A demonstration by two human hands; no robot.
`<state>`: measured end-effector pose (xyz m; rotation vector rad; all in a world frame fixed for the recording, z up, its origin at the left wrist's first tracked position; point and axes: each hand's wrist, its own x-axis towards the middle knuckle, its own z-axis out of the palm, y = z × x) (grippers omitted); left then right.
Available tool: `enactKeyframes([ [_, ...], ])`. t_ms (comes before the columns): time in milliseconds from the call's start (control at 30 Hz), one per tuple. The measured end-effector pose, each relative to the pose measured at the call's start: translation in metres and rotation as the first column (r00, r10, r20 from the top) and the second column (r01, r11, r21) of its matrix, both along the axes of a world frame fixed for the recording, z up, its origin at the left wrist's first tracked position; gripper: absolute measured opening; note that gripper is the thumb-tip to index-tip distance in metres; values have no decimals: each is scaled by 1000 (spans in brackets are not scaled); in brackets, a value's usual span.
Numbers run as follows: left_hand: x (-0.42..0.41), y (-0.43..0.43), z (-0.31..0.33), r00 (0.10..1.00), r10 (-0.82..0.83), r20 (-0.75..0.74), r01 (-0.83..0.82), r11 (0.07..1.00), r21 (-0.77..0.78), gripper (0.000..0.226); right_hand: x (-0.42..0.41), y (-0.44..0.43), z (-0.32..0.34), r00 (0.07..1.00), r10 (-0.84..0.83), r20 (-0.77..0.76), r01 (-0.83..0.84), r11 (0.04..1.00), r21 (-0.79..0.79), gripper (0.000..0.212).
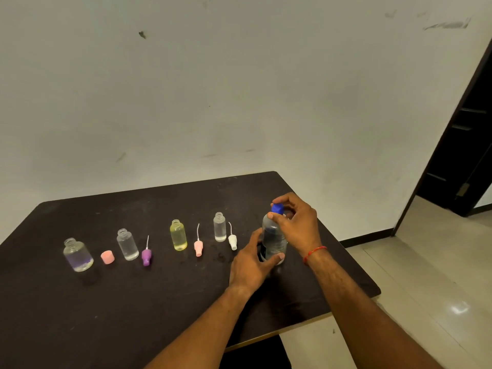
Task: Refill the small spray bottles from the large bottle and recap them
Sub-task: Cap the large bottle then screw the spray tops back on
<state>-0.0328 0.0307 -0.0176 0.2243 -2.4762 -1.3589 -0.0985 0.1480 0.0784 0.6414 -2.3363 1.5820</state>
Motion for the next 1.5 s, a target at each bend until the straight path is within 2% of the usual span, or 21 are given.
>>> enactKeyframes([
  [267,2,0,1,1000,4,-3,-4,1000,-8,72,3,-1,3,997,-43,-64,48,995,84,29],
  [467,3,1,1,1000,10,-5,-10,1000,-6,74,2,7,-4,998,46,-37,-43,997,67,43],
  [767,4,1,2,1000,8,1,-8,1000,-11,74,1,2,-1,999,-38,-17,38,999,38,28],
  [967,3,1,1,1000,8,5,-8,1000,-22,73,2,5,-3,999,36,4,-36,999,22,55],
  [1133,3,0,1,1000,7,4,-7,1000,-12,75,3,5,-9,1000,10,-30,-10,1000,-5,39],
  [1300,3,0,0,1000,6,3,-6,1000,-10,73,0,1,-5,998,-34,-45,35,999,17,32],
  [1500,2,0,-1,1000,12,10,-12,1000,0,71,0,5,-5,999,32,3,-32,999,-2,51],
])
